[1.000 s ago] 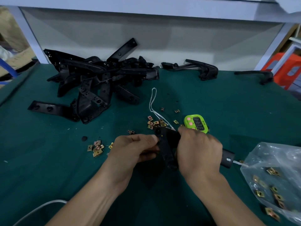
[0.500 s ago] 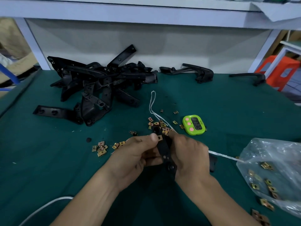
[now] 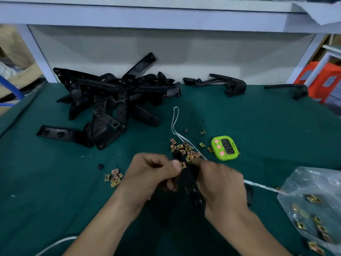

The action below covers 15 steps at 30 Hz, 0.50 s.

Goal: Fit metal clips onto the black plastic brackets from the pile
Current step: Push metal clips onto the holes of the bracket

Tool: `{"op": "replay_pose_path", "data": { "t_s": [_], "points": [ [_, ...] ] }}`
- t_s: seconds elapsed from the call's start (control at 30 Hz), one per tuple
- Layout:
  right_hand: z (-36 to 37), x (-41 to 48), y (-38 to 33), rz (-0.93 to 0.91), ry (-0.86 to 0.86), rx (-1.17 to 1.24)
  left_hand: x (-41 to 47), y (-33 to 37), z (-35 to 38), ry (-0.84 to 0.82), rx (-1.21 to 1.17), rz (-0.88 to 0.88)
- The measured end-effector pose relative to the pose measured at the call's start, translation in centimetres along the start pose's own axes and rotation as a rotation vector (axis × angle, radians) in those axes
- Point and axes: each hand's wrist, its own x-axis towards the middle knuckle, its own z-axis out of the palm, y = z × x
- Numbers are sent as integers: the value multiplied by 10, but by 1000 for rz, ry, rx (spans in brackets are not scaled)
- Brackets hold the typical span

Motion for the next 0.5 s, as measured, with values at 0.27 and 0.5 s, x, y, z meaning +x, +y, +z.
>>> {"op": "replay_pose_path", "data": {
  "t_s": [0.27,0.5],
  "points": [
    [5,16,39,186,25,-74,13,-15,-26,445,969,127],
    [11,19,42,183,35,-38,17,-38,-11,194,1192,141]
  ]
}}
